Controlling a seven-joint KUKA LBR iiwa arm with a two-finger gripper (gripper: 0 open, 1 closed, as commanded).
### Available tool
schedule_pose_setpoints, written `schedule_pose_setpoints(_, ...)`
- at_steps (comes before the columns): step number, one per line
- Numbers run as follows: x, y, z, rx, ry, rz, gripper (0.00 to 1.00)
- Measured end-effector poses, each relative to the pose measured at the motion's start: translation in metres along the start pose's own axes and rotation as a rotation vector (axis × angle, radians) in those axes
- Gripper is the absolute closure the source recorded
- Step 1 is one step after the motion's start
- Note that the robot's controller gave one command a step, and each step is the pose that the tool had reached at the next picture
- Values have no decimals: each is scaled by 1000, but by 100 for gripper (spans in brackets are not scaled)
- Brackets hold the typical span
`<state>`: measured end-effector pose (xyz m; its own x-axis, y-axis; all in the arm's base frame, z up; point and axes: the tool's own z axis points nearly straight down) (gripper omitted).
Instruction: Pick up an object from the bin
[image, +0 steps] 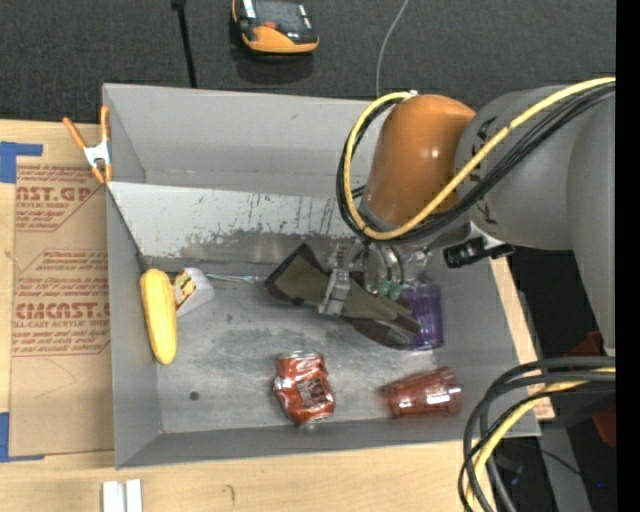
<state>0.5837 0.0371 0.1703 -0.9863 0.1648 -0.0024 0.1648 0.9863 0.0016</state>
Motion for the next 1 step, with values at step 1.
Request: schedule_pose_setpoints(1,7,1,-46,3,8,-14,100)
